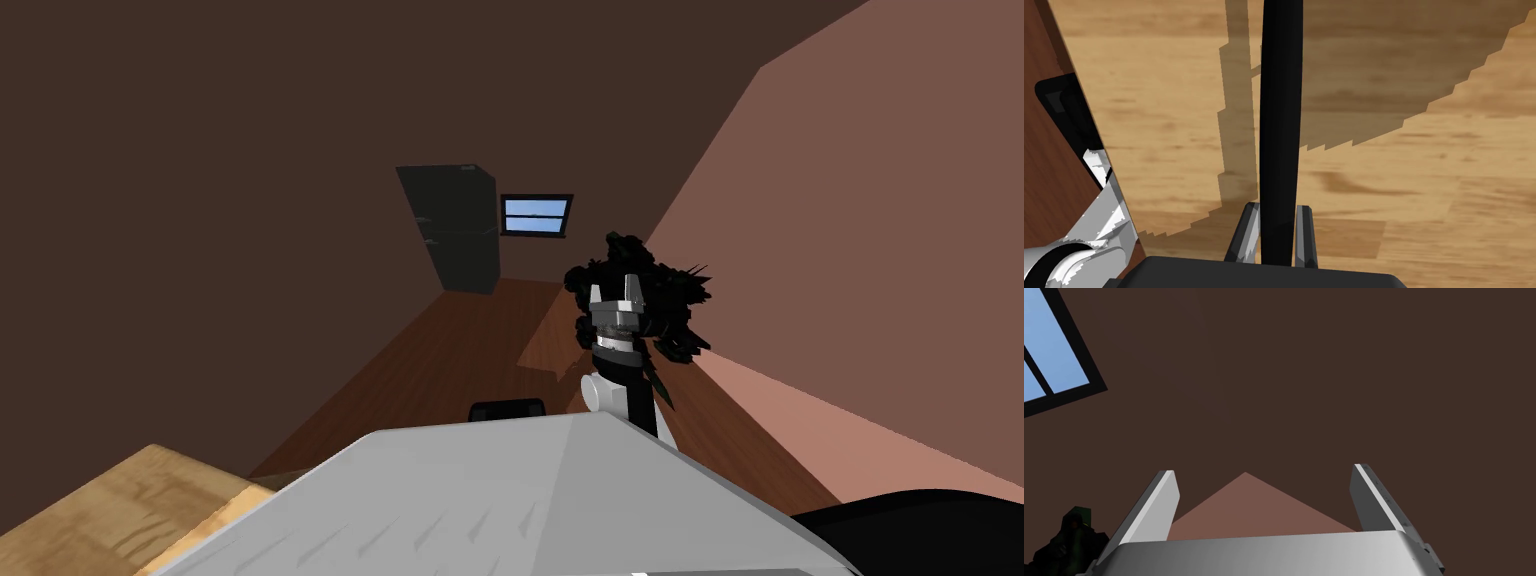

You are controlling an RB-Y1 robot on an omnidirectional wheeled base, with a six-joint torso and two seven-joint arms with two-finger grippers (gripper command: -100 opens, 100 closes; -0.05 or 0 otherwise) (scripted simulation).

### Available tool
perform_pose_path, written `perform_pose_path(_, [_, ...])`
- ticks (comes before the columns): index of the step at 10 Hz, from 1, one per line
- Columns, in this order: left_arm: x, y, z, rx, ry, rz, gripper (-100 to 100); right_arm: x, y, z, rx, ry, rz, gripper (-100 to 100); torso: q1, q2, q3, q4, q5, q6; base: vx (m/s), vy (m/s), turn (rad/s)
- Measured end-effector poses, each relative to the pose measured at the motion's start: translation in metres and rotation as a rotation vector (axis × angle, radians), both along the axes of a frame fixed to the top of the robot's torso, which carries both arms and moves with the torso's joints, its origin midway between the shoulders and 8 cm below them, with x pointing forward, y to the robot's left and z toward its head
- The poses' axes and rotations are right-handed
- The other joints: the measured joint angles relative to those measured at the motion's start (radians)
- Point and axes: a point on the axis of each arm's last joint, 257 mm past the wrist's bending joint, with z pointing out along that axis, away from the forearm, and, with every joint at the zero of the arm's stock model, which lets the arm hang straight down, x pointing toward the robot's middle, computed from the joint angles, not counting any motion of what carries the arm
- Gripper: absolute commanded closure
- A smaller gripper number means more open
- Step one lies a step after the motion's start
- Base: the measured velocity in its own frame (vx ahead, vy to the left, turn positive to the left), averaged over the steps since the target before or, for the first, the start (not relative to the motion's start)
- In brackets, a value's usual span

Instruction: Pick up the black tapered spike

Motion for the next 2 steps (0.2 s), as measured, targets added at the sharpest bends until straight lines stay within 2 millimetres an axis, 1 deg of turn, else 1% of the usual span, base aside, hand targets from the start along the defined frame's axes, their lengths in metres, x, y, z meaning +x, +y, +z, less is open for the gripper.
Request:
perform_pose_path(1, [0.0001, 0.0006, 0.0044, -0.004, -0.002, -0.004, 100, 0.0000, 0.0000, 0.0000, 0.000, 0.000, 0.000, 0, 0.001, 0.001, 0.001, 0.000, 0.000, 0.000, 0.013, -0.007, -0.001])
perform_pose_path(2, [0.0005, 0.0006, 0.0045, -0.005, -0.003, -0.004, 0, 0.0000, 0.0000, 0.0000, 0.000, 0.000, 0.000, 0, 0.002, 0.003, 0.002, 0.001, 0.001, 0.000, 0.000, 0.000, 0.000])
